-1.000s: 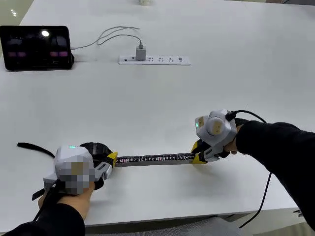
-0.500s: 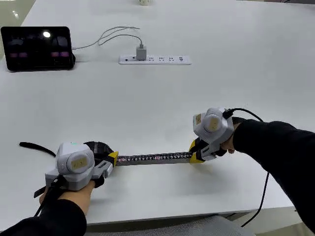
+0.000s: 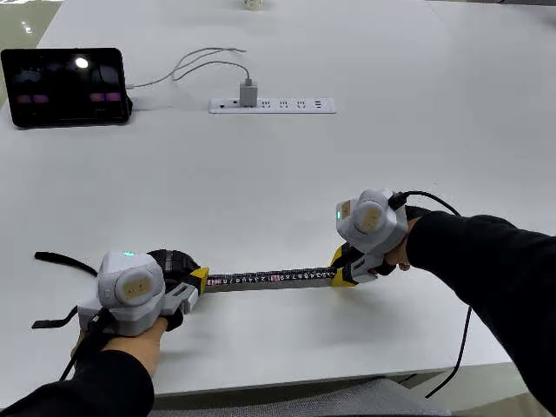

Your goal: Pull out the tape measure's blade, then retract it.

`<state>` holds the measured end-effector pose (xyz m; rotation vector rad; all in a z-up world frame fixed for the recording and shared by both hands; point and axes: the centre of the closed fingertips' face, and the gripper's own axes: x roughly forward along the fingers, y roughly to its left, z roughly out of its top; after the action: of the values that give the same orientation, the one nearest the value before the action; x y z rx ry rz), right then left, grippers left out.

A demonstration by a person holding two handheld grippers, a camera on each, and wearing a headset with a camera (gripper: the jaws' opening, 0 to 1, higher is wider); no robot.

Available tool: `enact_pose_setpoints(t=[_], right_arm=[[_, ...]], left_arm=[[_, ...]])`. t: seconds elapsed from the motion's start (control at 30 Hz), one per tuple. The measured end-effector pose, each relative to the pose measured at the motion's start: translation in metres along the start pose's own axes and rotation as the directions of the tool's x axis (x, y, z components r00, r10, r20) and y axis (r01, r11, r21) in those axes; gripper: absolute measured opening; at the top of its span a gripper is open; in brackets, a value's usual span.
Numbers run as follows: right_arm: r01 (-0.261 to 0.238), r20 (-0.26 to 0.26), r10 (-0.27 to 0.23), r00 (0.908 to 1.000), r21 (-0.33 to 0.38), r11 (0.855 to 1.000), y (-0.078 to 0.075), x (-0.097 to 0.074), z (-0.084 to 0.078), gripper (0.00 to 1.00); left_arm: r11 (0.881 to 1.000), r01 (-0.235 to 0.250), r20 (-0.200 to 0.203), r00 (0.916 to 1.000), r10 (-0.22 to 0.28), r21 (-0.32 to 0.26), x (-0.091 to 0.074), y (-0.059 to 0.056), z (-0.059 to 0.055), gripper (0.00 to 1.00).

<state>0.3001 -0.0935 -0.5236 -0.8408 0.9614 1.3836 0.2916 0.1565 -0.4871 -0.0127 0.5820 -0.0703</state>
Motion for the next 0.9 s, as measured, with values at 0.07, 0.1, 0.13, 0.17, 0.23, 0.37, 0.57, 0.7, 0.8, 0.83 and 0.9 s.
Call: enact_pose_setpoints(t=[0.07, 0.1, 0.13, 0.17, 0.23, 0.37, 0.57, 0.7, 0.8, 0.83, 0.9], right_arm=[[-0.003, -0.003, 0.003, 1.0, 0.004, 1.0, 0.0002, 0.0006, 0.0009, 0.1], [-0.003, -0.003, 0.003, 1.0, -0.001, 1.0, 0.0002, 0.0008, 0.0014, 0.11], [-0.002, -0.006, 0.002, 1.0, 0.0, 1.0, 0.0003, 0.0009, 0.0018, 0.11], [-0.002, -0.006, 0.002, 1.0, 0.001, 1.0, 0.0002, 0.0013, 0.0021, 0.11], [0.0, -0.004, 0.0, 1.0, 0.0, 1.0, -0.0004, 0.0022, 0.0027, 0.11], [-0.002, -0.001, 0.002, 1.0, 0.0, 1.0, 0.0001, 0.0023, 0.0041, 0.11], [0.005, -0.017, -0.005, 0.9998, -0.015, 1.0, 0.0006, 0.0037, 0.0059, 0.11], [0.0, -0.013, 0.0, 0.9999, -0.032, 0.999, 0.0013, 0.0041, 0.0078, 0.11], [0.0, -0.023, -0.001, 0.9997, -0.039, 0.999, 0.001, 0.0055, 0.0085, 0.11], [0.001, -0.026, -0.002, 0.9997, -0.039, 0.999, 0.0008, 0.0057, 0.0093, 0.11], [0.003, -0.037, -0.005, 0.9993, -0.037, 0.999, 0.0009, 0.0058, 0.01, 0.11]], left_arm=[[1.0, 0.0, 0.002, 1.0, 0.0, 0.0, 0.0001, -0.0001, 0.0, 0.61], [1.0, 0.0, 0.002, 1.0, 0.0, 0.001, 0.0002, -0.0002, 0.0, 0.61], [1.0, 0.0, 0.0, 1.0, 0.0, 0.002, 0.0002, -0.0002, 0.0, 0.61], [1.0, 0.001, -0.001, 1.0, -0.001, 0.002, 0.0002, -0.0002, -0.0001, 0.61], [1.0, 0.002, -0.003, 1.0, -0.002, 0.001, 0.0003, -0.0002, -0.0003, 0.61], [1.0, 0.004, -0.002, 1.0, -0.004, 0.001, 0.0005, 0.0, -0.0003, 0.61], [1.0, 0.007, -0.01, 0.9999, -0.007, -0.001, 0.0004, 0.0002, -0.001, 0.61], [1.0, 0.006, -0.006, 1.0, -0.006, 0.003, 0.0002, 0.0001, -0.0007, 0.61], [1.0, 0.006, -0.007, 1.0, -0.006, 0.003, 0.0006, 0.0, -0.0008, 0.61], [1.0, 0.006, -0.008, 0.9999, -0.006, 0.003, 0.0006, 0.0, -0.0008, 0.61], [1.0, 0.008, -0.009, 0.9999, -0.008, 0.003, 0.0006, -0.0001, -0.0007, 0.61]])
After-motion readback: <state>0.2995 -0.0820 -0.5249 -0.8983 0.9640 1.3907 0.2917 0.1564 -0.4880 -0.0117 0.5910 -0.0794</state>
